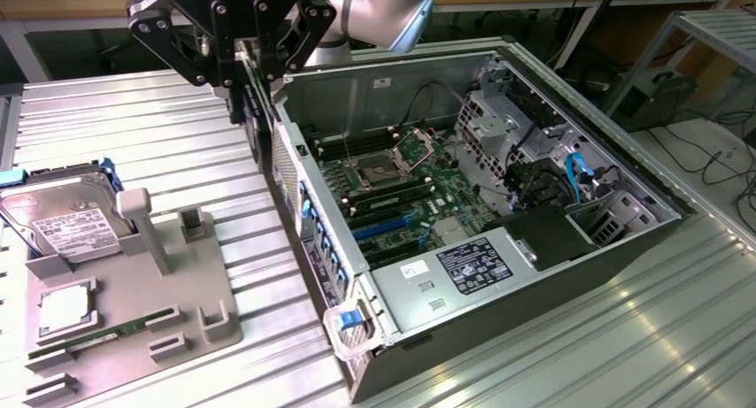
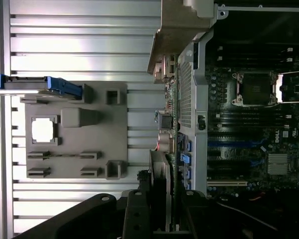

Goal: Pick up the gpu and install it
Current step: 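Pick up the gpu and move the gpu toward the slot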

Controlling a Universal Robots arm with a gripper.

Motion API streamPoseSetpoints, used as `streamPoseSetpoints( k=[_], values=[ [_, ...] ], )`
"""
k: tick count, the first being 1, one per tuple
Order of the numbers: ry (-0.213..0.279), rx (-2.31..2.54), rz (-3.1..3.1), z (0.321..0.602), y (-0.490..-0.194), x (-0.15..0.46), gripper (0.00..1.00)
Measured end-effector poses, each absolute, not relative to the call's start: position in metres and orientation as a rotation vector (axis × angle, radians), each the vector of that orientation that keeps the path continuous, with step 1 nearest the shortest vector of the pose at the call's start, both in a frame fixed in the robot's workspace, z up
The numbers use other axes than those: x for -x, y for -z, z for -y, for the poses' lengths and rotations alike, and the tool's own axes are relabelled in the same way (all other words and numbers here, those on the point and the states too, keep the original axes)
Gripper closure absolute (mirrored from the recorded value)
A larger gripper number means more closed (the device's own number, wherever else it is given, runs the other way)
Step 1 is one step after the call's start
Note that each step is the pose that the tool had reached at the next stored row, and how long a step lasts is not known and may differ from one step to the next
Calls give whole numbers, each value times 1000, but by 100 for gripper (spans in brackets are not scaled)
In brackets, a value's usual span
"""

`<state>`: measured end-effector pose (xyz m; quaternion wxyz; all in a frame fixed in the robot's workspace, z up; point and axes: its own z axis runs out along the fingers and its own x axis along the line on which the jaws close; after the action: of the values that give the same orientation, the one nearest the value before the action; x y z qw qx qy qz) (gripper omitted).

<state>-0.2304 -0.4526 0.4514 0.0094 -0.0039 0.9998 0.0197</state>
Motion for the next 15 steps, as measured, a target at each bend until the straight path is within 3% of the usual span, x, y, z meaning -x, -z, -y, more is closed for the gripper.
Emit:
streamPoseSetpoints(
  k=[15],
  values=[
    [-62,12,-3122,453,-451,210,73]
  ],
)
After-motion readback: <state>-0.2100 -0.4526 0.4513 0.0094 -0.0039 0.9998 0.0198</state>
